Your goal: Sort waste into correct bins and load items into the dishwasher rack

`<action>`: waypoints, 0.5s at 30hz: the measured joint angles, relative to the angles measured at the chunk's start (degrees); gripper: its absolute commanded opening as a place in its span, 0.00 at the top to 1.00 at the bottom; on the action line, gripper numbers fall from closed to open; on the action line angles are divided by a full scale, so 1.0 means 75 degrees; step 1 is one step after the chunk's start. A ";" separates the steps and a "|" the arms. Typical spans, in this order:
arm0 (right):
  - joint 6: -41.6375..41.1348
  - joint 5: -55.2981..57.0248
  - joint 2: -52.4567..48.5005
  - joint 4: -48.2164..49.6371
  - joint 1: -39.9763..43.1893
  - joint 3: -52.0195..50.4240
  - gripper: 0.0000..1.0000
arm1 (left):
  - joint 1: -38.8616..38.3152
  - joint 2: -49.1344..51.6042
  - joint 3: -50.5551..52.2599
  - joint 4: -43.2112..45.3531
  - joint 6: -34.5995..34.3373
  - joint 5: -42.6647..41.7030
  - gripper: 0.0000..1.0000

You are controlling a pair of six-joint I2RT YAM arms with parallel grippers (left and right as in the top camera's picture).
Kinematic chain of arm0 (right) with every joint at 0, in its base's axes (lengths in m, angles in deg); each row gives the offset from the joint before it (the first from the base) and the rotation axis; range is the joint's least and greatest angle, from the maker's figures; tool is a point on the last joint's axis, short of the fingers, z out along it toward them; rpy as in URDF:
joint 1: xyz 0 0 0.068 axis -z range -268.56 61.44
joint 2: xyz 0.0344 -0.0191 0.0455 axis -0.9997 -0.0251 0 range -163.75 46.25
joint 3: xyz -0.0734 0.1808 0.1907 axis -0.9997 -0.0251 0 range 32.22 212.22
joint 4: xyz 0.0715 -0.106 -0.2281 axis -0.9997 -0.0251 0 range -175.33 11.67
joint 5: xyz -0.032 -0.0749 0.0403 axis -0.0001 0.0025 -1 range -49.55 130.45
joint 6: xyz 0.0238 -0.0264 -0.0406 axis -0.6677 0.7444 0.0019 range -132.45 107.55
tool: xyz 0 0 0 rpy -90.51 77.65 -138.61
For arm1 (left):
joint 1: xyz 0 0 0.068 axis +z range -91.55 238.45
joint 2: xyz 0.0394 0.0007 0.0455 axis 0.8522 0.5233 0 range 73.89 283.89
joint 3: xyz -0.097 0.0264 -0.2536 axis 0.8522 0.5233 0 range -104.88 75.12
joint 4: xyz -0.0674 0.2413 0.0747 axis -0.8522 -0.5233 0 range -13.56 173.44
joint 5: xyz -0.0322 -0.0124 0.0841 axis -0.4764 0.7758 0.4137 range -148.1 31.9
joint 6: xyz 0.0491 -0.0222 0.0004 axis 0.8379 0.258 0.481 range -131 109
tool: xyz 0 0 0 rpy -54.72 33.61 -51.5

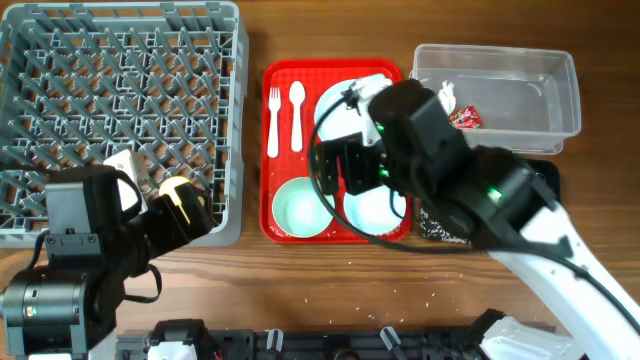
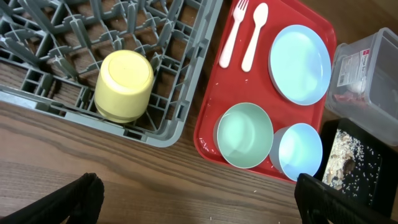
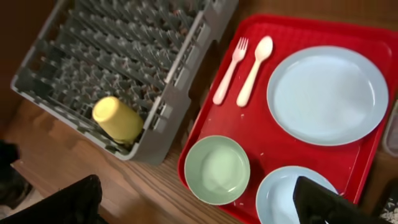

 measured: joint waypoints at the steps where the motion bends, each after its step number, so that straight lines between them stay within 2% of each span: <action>1: -0.0044 -0.0003 0.0210 -0.0029 0.0000 0.0000 0.00 | 0.0000 0.0000 0.0000 0.0000 0.0000 0.0000 0.00; 6: -0.1134 -0.0236 0.0423 -0.0344 0.0000 0.0006 0.00 | 0.0000 0.0000 0.0000 0.0000 0.0000 0.0000 0.00; 9: -0.1145 -0.0090 0.0399 -0.0979 0.0000 0.0009 0.00 | 0.0000 0.0000 0.0000 -0.0003 0.0000 0.0000 0.00; 10: -0.0962 0.0108 0.0466 -0.0889 0.0000 0.0006 0.00 | 0.0000 -0.0003 0.0000 0.0000 0.0000 0.0000 0.00; 12: 0.0125 0.0516 0.1023 0.0178 0.0073 -0.0157 0.00 | 0.0000 0.0000 0.0000 0.0003 0.0000 0.0000 0.00; 15: 0.1635 0.0615 0.2672 0.1821 0.0787 -0.1244 0.00 | 0.0000 -0.0003 0.0000 -0.0006 0.0000 0.0000 0.00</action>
